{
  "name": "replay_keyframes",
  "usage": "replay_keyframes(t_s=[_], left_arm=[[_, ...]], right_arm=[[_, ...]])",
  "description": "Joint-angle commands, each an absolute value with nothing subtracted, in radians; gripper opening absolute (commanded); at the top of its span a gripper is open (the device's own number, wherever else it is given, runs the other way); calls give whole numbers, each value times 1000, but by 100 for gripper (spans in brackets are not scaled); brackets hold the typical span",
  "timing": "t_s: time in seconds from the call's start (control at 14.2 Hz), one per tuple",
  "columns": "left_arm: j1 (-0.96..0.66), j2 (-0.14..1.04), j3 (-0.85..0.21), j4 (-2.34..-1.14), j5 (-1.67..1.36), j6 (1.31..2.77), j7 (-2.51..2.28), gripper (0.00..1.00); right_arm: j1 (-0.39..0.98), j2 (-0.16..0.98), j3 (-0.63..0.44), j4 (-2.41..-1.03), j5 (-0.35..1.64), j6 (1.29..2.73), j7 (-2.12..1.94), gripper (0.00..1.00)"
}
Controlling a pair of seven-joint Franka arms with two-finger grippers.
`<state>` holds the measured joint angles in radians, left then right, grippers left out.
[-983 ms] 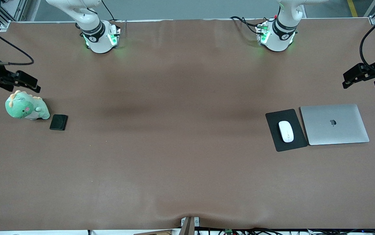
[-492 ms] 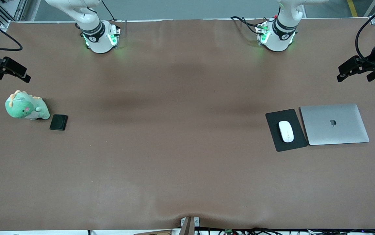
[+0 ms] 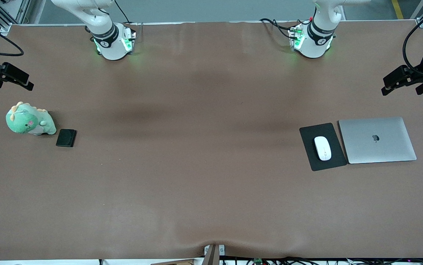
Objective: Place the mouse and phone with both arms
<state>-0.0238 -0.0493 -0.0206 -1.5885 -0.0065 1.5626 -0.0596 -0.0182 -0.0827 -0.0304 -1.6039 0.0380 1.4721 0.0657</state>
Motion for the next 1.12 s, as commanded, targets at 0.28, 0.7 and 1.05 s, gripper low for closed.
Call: replay_keyframes(t_s=[0.28,0.7,1.05], left_arm=[[-25,-37,-25,-1565,2,1513,-71,100],[-17,-34,-25,-1562,2,1513,-64,100],[-17,-32,-23,-1557,2,1513,-74,100]], right_arm=[[-3,-58,-26,-1583,51,1433,57,100],[-12,-60,-31,-1580,54,1431,57,100],[-15,-60,-32,-1575,54,1430,48,100]])
